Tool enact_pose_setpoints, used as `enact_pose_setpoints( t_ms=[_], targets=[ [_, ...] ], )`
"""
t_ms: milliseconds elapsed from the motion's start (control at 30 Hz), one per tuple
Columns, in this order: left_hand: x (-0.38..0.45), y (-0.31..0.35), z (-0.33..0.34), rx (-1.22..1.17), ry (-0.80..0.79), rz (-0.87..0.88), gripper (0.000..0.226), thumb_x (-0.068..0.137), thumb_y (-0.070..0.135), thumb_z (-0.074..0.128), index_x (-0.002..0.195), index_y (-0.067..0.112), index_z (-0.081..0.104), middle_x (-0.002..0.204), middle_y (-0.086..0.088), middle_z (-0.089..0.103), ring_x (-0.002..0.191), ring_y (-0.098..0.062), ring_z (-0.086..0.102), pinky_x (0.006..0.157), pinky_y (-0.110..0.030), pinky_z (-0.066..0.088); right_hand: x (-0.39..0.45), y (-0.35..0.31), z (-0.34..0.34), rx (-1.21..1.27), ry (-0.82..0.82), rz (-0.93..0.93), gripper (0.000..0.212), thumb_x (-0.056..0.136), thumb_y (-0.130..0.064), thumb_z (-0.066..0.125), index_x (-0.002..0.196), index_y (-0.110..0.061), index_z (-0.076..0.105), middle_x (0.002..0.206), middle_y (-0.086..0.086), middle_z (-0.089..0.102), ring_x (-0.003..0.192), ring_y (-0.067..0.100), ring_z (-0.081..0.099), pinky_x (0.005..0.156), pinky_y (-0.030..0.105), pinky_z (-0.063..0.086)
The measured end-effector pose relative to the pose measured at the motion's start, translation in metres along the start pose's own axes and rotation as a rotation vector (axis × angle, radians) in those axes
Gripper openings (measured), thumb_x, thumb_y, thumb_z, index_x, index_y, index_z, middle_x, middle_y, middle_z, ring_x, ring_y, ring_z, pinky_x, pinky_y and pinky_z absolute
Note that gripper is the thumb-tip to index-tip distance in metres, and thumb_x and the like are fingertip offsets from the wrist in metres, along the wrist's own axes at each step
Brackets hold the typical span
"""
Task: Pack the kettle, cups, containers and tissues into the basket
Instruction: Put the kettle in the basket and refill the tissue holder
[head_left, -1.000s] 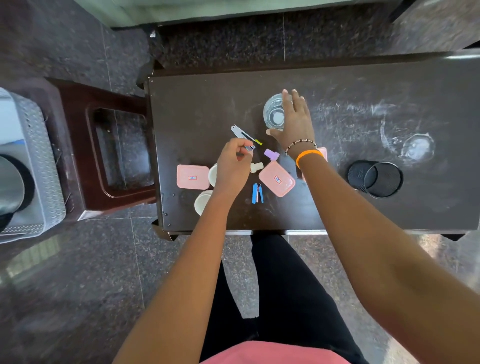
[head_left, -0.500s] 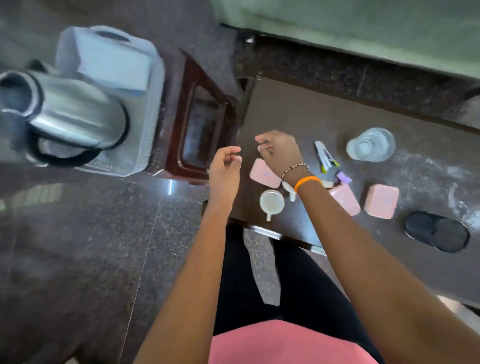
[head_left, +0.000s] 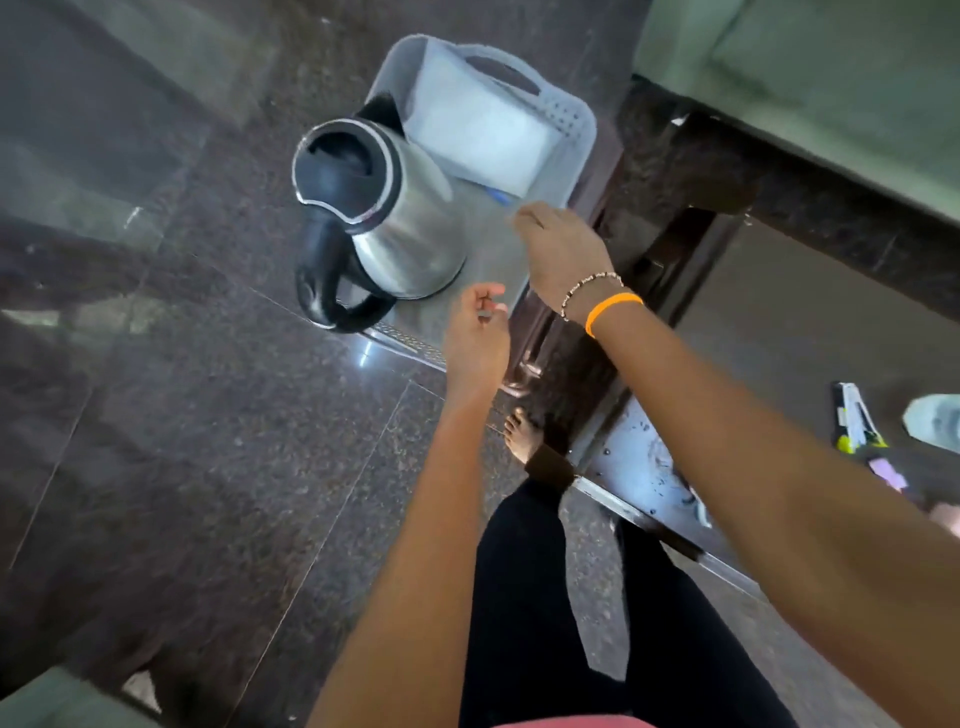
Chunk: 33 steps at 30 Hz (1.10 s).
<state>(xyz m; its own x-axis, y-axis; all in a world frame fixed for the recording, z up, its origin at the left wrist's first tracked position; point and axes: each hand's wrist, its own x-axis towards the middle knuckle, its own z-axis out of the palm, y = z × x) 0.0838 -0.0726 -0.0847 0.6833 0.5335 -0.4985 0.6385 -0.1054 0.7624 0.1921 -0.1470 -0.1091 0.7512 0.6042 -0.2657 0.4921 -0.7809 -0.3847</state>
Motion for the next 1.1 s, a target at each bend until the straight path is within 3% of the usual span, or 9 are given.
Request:
enact_pose_setpoints(
  t_ms=[100,267,367,567,767,833,900,933,1100],
  targets=[
    [0.022,-0.007,-0.016,0.007,-0.023,-0.021,0.023,0.089,0.005,0.048,0.108,0.011,0.058,0.092,0.004,0.052,0.079,0.000,0.048,0.065,0.004,0.033,0.037,-0.005,0.013,-0.247,-0.110,-0.022,0.046,0.090,-0.009,0.041,0.136,-0.008,0.038,0.154,0.016,0.020,0.144,0.031,0.017,0.119,0.050,0.006],
    [0.039,-0.022,-0.030,-0.008,-0.081,-0.091,0.023,0.091,0.008,0.046,0.110,0.016,0.056,0.105,-0.001,0.052,0.083,0.001,0.048,0.066,0.001,0.035,0.081,-0.007,0.031,-0.312,-0.245,0.047,0.041,0.090,-0.029,0.051,0.131,-0.022,0.046,0.158,0.015,-0.008,0.145,0.039,0.001,0.118,0.051,0.005],
    [0.041,-0.025,-0.034,-0.030,-0.090,-0.120,0.022,0.091,0.009,0.047,0.108,0.018,0.057,0.107,-0.002,0.054,0.082,0.004,0.049,0.067,-0.005,0.036,0.097,-0.007,0.037,-0.367,-0.315,0.114,0.057,0.089,-0.021,0.048,0.142,-0.021,0.027,0.158,0.013,-0.010,0.145,0.037,0.003,0.117,0.052,0.008],
    [0.032,-0.010,-0.038,-0.106,-0.133,-0.111,0.021,0.091,0.007,0.047,0.104,0.016,0.060,0.089,0.015,0.051,0.083,0.006,0.049,0.074,-0.013,0.038,0.098,-0.003,0.023,-0.288,-0.153,0.114,0.057,0.087,-0.001,0.043,0.141,-0.008,0.027,0.156,0.011,0.018,0.142,0.026,0.024,0.117,0.051,0.012],
    [0.020,0.020,-0.033,-0.149,-0.136,-0.111,0.013,0.093,0.013,0.048,0.095,0.022,0.058,0.085,0.011,0.051,0.085,-0.010,0.050,0.084,-0.024,0.040,0.049,0.002,-0.019,0.385,0.332,0.147,0.043,0.084,0.005,0.043,0.124,-0.004,0.057,0.131,0.017,0.057,0.119,0.031,0.055,0.104,0.033,0.038],
    [0.011,0.033,-0.026,-0.204,-0.116,-0.108,0.008,0.094,0.019,0.048,0.093,0.021,0.056,0.088,0.006,0.053,0.079,-0.009,0.052,0.082,-0.023,0.043,0.017,0.003,-0.034,0.578,0.477,0.167,0.038,0.081,0.005,0.049,0.115,-0.001,0.063,0.120,0.018,0.064,0.102,0.014,0.064,0.095,0.016,0.042],
    [0.000,0.046,-0.014,-0.267,-0.106,-0.106,0.007,0.095,0.025,0.048,0.092,0.021,0.053,0.089,0.003,0.054,0.075,-0.010,0.053,0.079,-0.022,0.045,-0.018,0.006,-0.044,0.716,0.558,0.229,0.032,0.080,0.002,0.056,0.108,-0.003,0.068,0.111,0.014,0.068,0.073,-0.015,0.056,0.075,0.000,0.039],
    [-0.007,0.051,-0.007,-0.276,-0.109,-0.092,0.008,0.094,0.028,0.049,0.089,0.022,0.052,0.086,0.004,0.054,0.072,-0.009,0.053,0.077,-0.022,0.044,-0.038,0.008,-0.047,0.768,0.569,0.270,0.029,0.080,0.000,0.059,0.107,-0.004,0.069,0.109,0.012,0.069,0.069,-0.018,0.055,0.071,-0.002,0.039],
    [-0.058,0.065,0.039,-0.258,-0.181,-0.057,0.019,0.089,0.041,0.055,0.086,0.023,0.053,0.085,0.005,0.061,0.071,-0.011,0.059,0.071,-0.025,0.049,-0.153,0.021,-0.049,0.826,0.478,0.282,0.028,0.077,0.002,0.065,0.104,-0.004,0.070,0.108,0.010,0.068,0.093,0.013,0.062,0.082,0.017,0.048]
  ],
)
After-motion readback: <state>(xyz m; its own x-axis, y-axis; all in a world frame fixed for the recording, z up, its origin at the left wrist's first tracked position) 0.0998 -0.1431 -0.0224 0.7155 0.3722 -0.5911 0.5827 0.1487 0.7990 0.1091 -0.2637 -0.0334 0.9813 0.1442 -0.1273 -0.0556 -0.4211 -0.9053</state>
